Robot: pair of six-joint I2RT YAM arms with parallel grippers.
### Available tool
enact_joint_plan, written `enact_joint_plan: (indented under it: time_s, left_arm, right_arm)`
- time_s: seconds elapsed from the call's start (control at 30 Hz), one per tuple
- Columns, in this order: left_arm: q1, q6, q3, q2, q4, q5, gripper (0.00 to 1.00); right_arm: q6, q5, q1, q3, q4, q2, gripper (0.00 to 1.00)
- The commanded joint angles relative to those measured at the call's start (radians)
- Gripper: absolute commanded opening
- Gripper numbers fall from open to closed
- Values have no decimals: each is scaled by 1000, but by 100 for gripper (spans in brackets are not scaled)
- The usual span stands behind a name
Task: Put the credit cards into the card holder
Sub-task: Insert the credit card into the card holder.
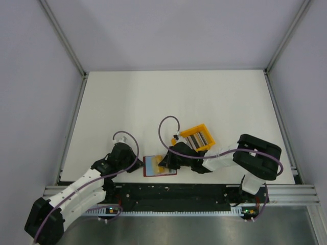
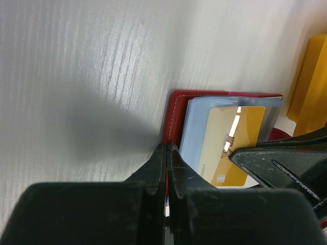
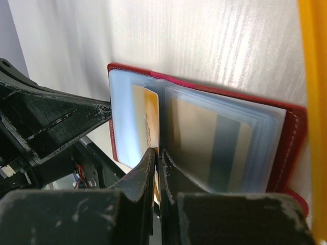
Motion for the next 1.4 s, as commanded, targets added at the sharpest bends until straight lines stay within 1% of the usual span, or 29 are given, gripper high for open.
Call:
enact_joint_plan:
  time_s: [0.0,0.07,0.17,0.27,0.4,0.47,0.7,0.9,1.1,1.23,1.37]
  left_arm:
    - [0,-17,-23,-2,21,1,0]
    - [-2,-18,-23,-4,25,1,0]
    - [0,-12,-12,-4,15,3,0]
    - [-2,-5,-1,-13,-12,-8,0]
    - [-2,-8,-8,-19,-7,-9,0]
    - [0,-8,-8,-16,-5,-8,0]
    - [-2,2,0,-18,-15,-11,0]
    - [-2,8,2,-11,-7,-11,0]
    - [0,3,2,-11,-9,-9,0]
    - [-2,5,0,-11,-5,-11,0]
    - [-2,5,2,-8,-5,-8,0]
  right_arm:
    - [-15,-10,40,39,-128,38,0]
    - [-30,-4,40,50,-154,27,3]
    - [-66,40,38,81,-241,-7,6]
    - [-110,86,38,105,-319,-45,15]
    - [-159,123,40,144,-412,-70,21]
    - [-179,122,38,154,-425,-77,25]
    - [-225,81,40,184,-427,-79,33]
    - [-245,53,45,199,-427,-70,35]
    - [-253,7,57,263,-502,-34,35]
    - [-261,-53,58,294,-489,-13,35]
    - [-271,-71,63,320,-469,-1,35]
